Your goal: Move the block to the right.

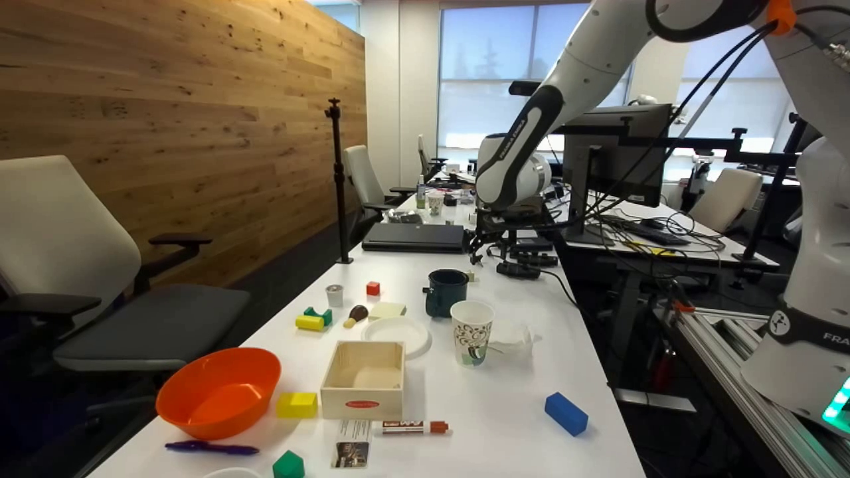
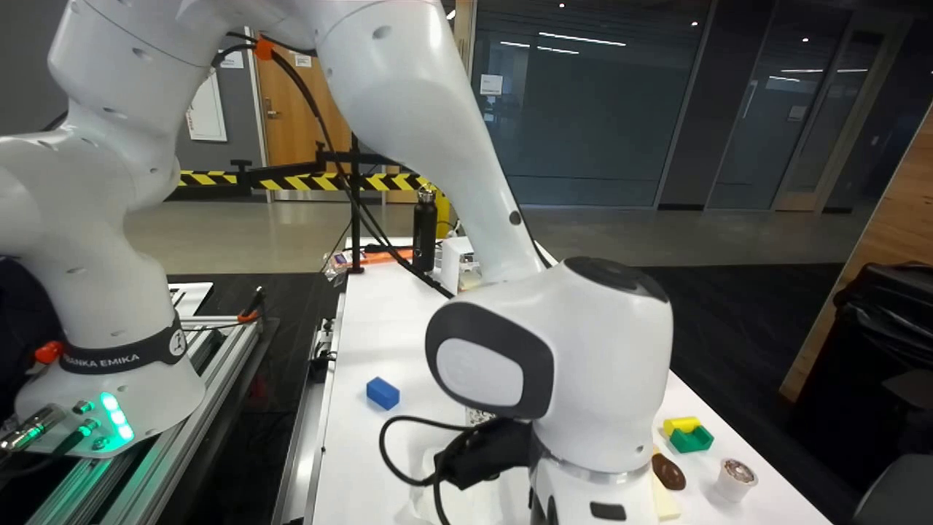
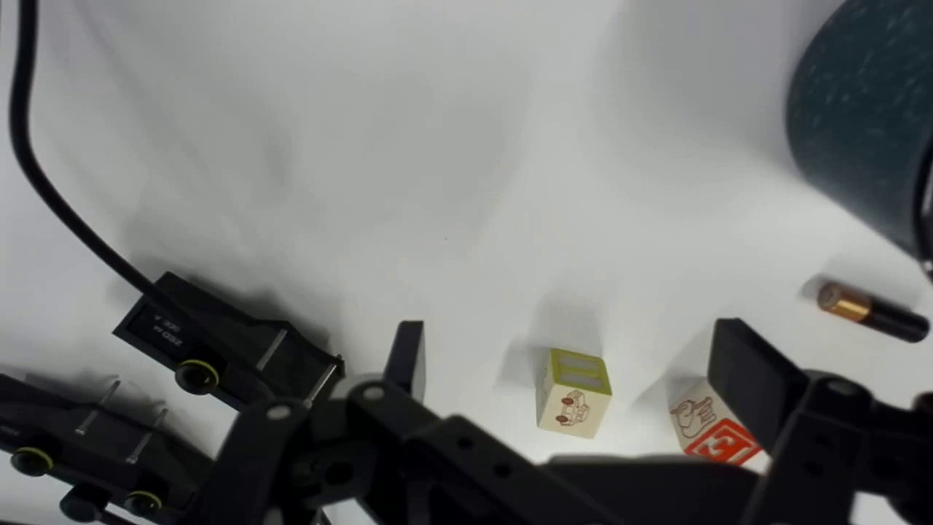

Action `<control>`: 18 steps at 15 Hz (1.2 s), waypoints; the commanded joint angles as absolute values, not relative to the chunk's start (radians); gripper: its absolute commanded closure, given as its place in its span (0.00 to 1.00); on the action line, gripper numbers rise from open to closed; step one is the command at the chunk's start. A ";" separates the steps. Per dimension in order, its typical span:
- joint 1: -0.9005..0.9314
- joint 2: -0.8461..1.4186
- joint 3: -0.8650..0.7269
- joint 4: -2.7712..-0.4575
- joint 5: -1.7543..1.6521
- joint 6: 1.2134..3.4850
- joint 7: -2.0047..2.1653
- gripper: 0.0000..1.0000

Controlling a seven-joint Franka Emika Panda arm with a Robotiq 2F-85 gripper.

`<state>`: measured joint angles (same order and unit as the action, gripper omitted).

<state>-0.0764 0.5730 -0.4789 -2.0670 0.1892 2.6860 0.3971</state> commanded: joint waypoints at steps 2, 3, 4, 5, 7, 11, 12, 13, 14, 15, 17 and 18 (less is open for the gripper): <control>-0.036 0.414 -0.487 -2.123 0.023 2.495 0.436 0.00; -0.040 0.387 -0.473 -2.130 -0.005 2.462 0.418 0.00; -0.040 0.362 -0.463 -2.137 -0.029 2.434 0.415 0.00; -0.041 0.335 -0.450 -2.149 -0.050 2.415 0.410 0.00; -0.049 0.282 -0.418 -2.170 -0.084 2.372 0.385 0.00; -0.078 0.182 -0.338 -2.198 -0.073 2.266 0.295 0.00; -0.085 0.163 -0.321 -2.201 -0.064 2.248 0.275 0.00; -0.097 0.145 -0.303 -2.199 -0.050 2.225 0.242 0.00; -0.109 0.127 -0.287 -2.198 -0.032 2.204 0.199 0.00; -0.116 0.112 -0.276 -2.201 -0.037 2.198 0.173 0.00; -0.131 0.086 -0.259 -2.201 -0.054 2.184 0.100 0.00; -0.139 0.078 -0.252 -2.197 -0.052 2.174 0.060 0.00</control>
